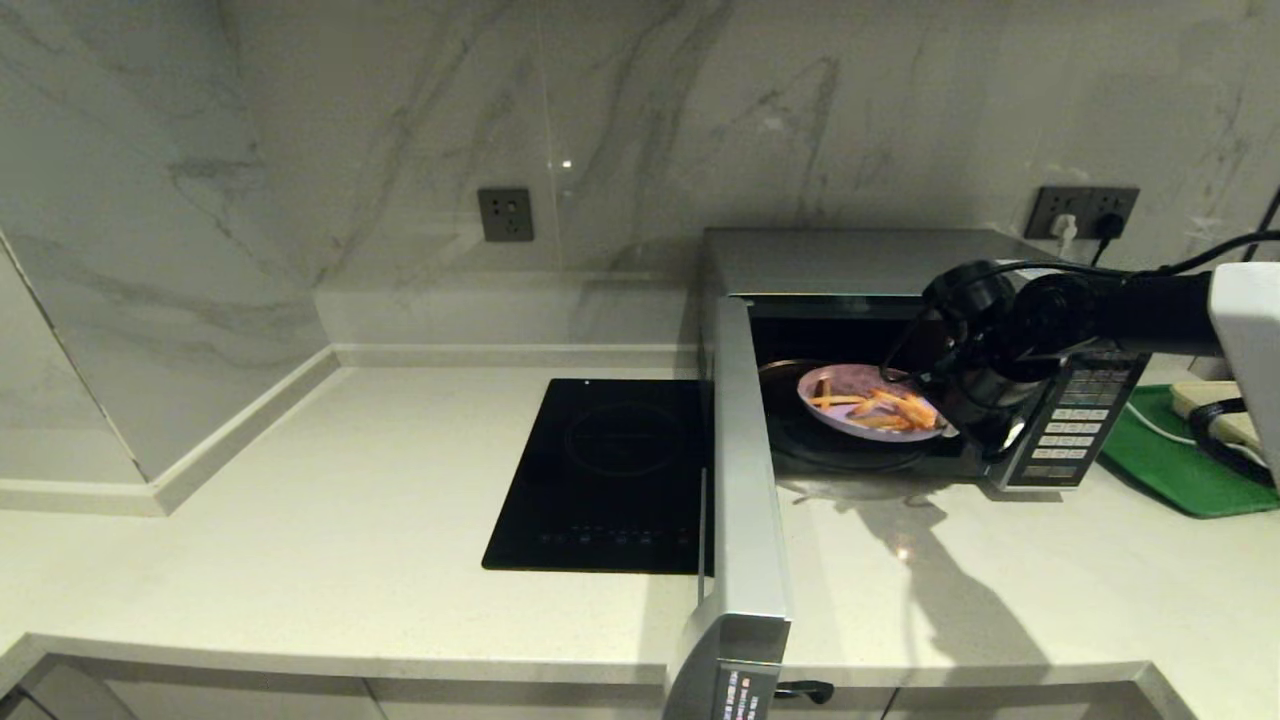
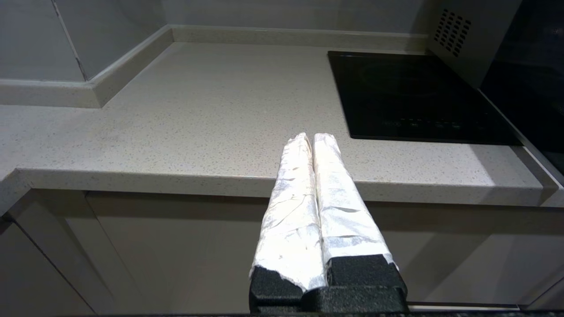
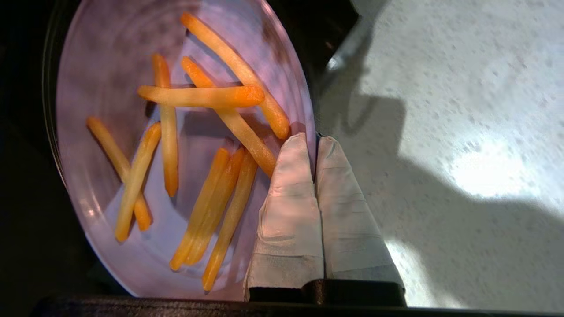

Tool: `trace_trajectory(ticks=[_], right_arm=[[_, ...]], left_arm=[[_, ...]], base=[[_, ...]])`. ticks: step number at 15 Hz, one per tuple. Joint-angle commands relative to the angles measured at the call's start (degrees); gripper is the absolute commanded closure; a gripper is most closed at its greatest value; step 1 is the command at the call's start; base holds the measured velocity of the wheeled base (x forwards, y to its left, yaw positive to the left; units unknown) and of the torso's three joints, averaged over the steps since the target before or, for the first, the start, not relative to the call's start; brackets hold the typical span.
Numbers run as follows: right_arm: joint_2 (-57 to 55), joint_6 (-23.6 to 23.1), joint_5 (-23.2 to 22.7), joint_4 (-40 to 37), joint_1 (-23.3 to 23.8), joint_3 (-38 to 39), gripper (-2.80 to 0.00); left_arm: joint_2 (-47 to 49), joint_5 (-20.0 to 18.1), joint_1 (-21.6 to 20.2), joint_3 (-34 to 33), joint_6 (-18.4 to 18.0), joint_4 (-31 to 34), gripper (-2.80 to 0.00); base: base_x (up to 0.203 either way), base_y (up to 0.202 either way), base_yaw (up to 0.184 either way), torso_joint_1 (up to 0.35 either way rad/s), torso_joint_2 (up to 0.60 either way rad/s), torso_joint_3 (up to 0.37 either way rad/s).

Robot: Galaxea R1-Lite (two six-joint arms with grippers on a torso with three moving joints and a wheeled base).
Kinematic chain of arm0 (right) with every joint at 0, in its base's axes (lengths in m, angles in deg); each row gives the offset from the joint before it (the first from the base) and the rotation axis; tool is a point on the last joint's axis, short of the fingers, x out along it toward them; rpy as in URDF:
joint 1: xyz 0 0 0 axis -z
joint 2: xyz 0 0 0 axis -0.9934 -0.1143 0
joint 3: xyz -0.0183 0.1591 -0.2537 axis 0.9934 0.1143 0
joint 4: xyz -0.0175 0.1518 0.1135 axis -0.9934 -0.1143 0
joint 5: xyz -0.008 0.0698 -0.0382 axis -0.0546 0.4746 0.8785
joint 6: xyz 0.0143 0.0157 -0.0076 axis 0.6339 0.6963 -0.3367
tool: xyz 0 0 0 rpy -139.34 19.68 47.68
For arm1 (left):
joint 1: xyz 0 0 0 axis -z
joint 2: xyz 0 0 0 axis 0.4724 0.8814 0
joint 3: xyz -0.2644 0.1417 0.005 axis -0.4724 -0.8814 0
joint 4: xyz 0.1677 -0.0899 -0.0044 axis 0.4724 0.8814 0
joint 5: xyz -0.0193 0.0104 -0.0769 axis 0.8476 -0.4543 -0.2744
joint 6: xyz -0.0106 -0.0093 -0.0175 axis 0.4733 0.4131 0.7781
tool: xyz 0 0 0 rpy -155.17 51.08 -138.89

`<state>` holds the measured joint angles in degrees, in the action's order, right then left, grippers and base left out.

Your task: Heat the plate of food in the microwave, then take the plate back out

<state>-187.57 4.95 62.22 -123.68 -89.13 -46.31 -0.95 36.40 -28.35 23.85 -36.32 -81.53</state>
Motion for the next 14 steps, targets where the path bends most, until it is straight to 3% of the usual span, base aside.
trace_trajectory(ticks=[1,8,14], right_arm=[[4.35,2.25,-1.27,-0.13,0.61,4.86,0.0],[20.97,2.27,-5.22,3.32,2.75,23.48,0.0],[35.89,-1.71,-6.71,9.57,9.14,46.02,0.0]], left_arm=[[0.0,0.02,-0.02,-0.01,0.09,-0.05,0.0],[0.0,0.02,-0.02,-0.01,0.04,-0.05,0.0],[0.0,0.02,-0.02,-0.01,0.04,-0.05,0.0]], base=[[0.0,0.0,0.0,0.0,0.0,0.0],[0.0,0.0,0.0,0.0,0.0,0.0],[0.0,0.0,0.0,0.0,0.0,0.0]])
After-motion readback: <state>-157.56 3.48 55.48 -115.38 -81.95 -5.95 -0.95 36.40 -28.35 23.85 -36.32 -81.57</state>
